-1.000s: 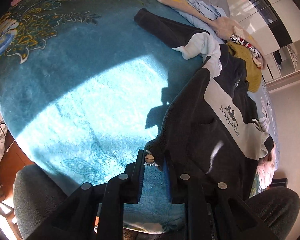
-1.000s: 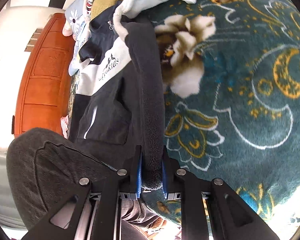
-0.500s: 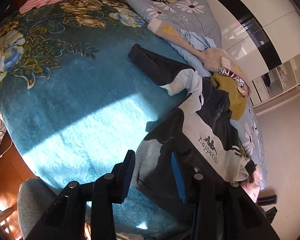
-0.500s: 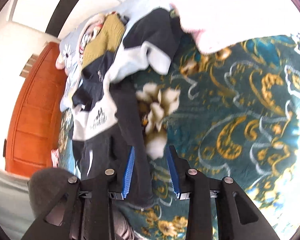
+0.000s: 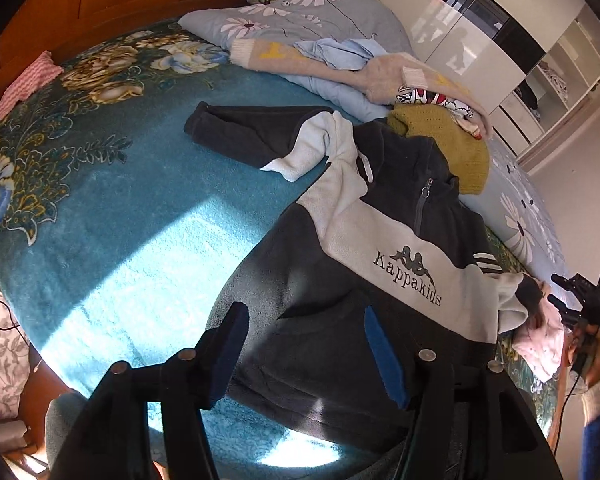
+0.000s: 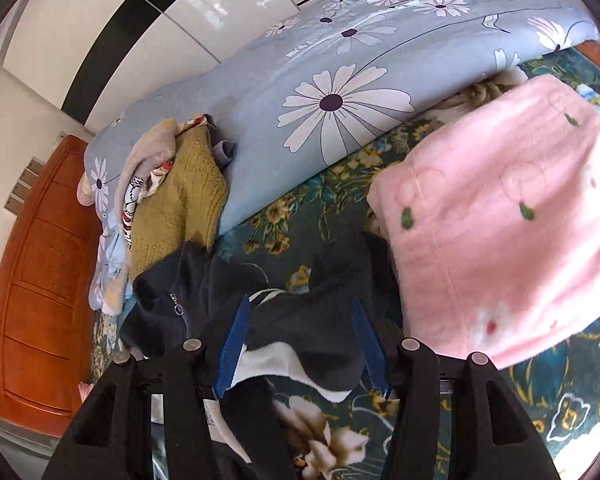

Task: Fold clothes

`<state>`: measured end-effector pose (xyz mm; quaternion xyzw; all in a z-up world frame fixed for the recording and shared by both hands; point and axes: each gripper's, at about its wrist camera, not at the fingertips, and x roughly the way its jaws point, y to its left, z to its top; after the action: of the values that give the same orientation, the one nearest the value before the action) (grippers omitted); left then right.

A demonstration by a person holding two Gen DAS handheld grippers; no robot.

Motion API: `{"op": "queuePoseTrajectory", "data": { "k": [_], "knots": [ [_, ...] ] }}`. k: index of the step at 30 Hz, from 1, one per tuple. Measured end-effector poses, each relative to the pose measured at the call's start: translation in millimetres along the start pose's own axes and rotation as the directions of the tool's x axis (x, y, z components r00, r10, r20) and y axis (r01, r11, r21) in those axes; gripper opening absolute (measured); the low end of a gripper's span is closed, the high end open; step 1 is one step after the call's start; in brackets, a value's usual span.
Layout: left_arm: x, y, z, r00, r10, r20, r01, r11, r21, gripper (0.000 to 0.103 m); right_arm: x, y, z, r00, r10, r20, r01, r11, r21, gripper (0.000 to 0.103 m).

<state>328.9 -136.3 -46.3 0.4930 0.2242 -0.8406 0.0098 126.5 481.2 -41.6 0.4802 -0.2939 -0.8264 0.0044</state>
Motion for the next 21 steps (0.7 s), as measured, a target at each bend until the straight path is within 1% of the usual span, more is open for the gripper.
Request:
{"op": "queuePoseTrajectory", "data": {
  "k": [3, 6, 8, 11, 13, 14, 16, 17, 19, 21],
  "knots": [
    [5, -1, -1, 1.0, 0.018, -0.017, -0.018, 1.0, 0.0, 0.064, 26, 4, 25, 0.995, -0.082, -0.057, 0.078, 0.995, -0.06, 0.054],
    [9, 0, -1, 0.999, 0.035, -0.034, -0.035, 0.999, -0.005, 0.064, 51, 4, 37, 0.987, -0.116, -0.107, 0.109, 0.992, -0.067, 0.054],
    [10, 1, -1, 0.998, 0.041, -0.041, -0.041, 0.999, -0.006, 0.064, 66, 4, 41, 0.98, -0.138, -0.142, 0.129, 0.989, -0.072, 0.054],
    [12, 3, -1, 0.998, 0.043, -0.048, -0.044, 0.999, -0.008, 0.064, 85, 5, 44, 0.959, -0.222, -0.174, 0.203, 0.972, -0.122, 0.054],
    [13, 4, -1, 0.998, 0.041, -0.053, -0.042, 0.999, -0.015, 0.064, 96, 4, 40, 0.949, -0.238, -0.207, 0.211, 0.967, -0.141, 0.054],
    [13, 5, -1, 0.998, 0.039, -0.055, -0.04, 0.999, -0.017, 0.064, 99, 4, 37, 0.948, -0.235, -0.217, 0.206, 0.968, -0.146, 0.053],
    [13, 5, -2, 0.998, 0.035, -0.056, -0.036, 0.999, -0.018, 0.064, 99, 7, 32, 0.951, -0.219, -0.218, 0.188, 0.97, -0.156, 0.027],
    [13, 5, -2, 0.998, 0.033, -0.056, -0.034, 0.999, -0.016, 0.064, 97, 8, 30, 0.953, -0.21, -0.217, 0.178, 0.971, -0.159, 0.01],
    [12, 5, -2, 0.998, 0.023, -0.057, -0.024, 1.0, -0.02, 0.064, 89, 12, 26, 0.961, -0.185, -0.206, 0.154, 0.976, -0.154, 0.01],
    [10, 5, -3, 0.999, 0.011, -0.051, -0.012, 1.0, -0.02, 0.064, 67, 17, 25, 0.979, -0.132, -0.156, 0.112, 0.985, -0.135, 0.009]
  ]
}}
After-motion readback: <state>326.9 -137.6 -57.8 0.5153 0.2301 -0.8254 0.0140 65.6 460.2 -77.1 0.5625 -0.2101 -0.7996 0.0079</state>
